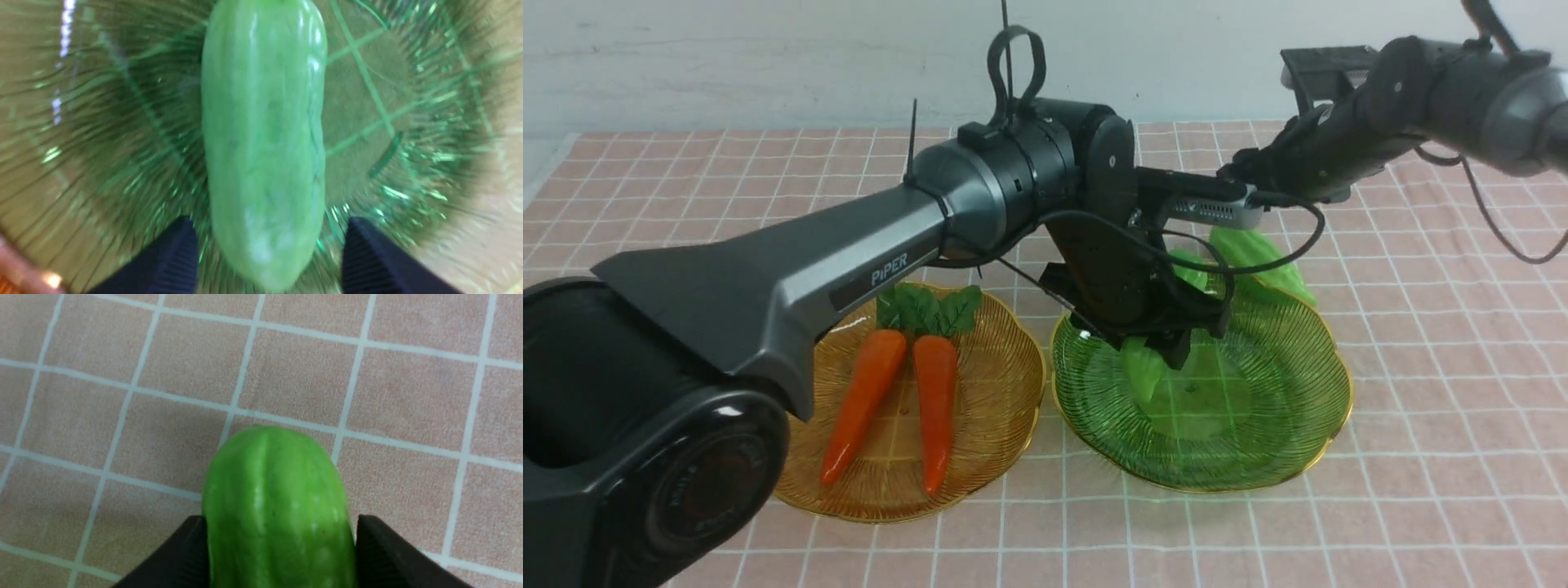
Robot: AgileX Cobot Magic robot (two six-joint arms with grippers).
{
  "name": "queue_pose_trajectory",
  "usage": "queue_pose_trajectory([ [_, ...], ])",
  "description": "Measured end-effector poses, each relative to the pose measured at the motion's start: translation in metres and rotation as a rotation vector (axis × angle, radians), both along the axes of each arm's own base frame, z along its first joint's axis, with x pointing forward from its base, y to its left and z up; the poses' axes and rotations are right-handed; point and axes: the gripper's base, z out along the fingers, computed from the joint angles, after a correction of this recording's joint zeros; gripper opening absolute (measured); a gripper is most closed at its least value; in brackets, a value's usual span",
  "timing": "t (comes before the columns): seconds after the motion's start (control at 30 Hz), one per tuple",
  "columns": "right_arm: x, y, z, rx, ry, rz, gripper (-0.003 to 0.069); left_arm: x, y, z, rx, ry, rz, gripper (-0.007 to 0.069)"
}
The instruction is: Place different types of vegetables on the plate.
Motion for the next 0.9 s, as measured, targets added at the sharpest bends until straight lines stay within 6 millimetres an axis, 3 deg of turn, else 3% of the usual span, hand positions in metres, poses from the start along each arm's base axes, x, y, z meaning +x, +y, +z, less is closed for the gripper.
queue_pose_trajectory([
  [0.1,0.004,-0.010,0.009,0.017,-0.035,-0.042,0.0416,-0.007,0.009,0.036,-0.007,-0.068,-0.004,0.0190],
  [0.2,0.006,-0.027,0.047,0.041,-0.107,-0.095,0.0416,-0.019,0.019,0.076,-0.023,-0.135,-0.010,0.0031],
  [0.27,0.000,-0.041,0.089,0.061,-0.156,-0.123,0.0416,-0.027,0.026,0.098,-0.032,-0.174,-0.011,0.0006],
  [0.37,-0.017,-0.053,0.135,0.072,-0.173,-0.138,0.0416,-0.037,0.037,0.123,-0.022,-0.223,-0.013,-0.0003],
  [0.43,-0.039,-0.057,0.168,0.068,-0.141,-0.124,0.0416,-0.045,0.047,0.140,0.004,-0.256,-0.012,-0.0003],
  [0.5,-0.063,-0.056,0.189,0.058,-0.057,-0.094,0.0416,-0.053,0.057,0.155,0.027,-0.288,-0.003,-0.0003],
  [0.6,-0.079,-0.054,0.194,0.047,0.040,-0.071,0.0416,-0.069,0.076,0.183,0.049,-0.360,0.025,-0.0003],
  [0.7,-0.084,-0.045,0.182,0.044,0.095,-0.061,0.0416,-0.097,0.100,0.199,0.062,-0.401,0.058,-0.0003],
  [0.9,-0.098,-0.017,0.138,0.025,0.254,-0.024,0.0416,-0.146,0.137,0.194,0.038,-0.428,0.092,-0.0003],
])
